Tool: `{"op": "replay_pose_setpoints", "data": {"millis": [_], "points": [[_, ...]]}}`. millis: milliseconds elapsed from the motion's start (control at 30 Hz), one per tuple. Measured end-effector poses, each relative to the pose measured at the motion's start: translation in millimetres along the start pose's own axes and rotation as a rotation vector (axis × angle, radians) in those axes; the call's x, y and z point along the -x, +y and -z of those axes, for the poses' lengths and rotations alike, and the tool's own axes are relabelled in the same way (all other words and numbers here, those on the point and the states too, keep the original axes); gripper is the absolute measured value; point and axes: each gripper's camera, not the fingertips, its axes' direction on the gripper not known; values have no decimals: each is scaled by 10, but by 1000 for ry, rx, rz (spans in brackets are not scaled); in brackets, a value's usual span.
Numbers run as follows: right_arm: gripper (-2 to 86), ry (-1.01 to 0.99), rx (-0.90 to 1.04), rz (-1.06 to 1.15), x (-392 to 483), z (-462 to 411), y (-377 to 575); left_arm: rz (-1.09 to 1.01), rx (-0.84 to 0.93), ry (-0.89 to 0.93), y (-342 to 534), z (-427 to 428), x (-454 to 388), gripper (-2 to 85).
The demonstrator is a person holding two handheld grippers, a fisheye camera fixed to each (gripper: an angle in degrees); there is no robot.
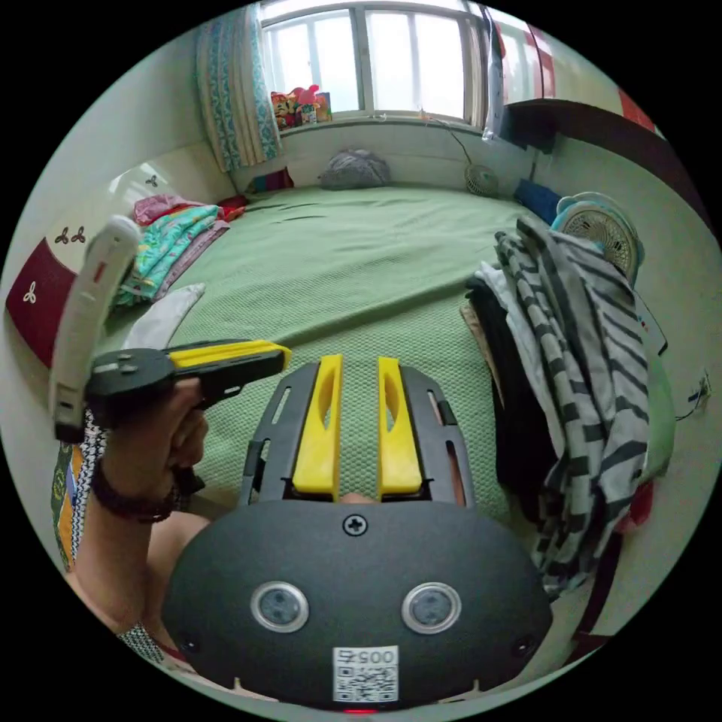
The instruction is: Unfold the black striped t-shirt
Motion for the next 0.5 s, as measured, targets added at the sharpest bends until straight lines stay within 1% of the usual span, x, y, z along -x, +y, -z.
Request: {"op": "replay_pose_setpoints", "data": {"millis": [100, 200, 300, 500], "points": [[85, 51, -28, 27, -80, 368, -54, -30, -7, -70, -33, -51, -48, 37], [89, 190, -85, 49, -255, 647, -90, -33, 17, -33, -50, -135, -32, 37], [102, 280, -3, 57, -470, 669, -158, -3, 28, 39, -72, -193, 32, 36], [112, 396, 161, 42, -635, 473, -189, 18, 19, 62, -150, -246, 116, 36]]}}
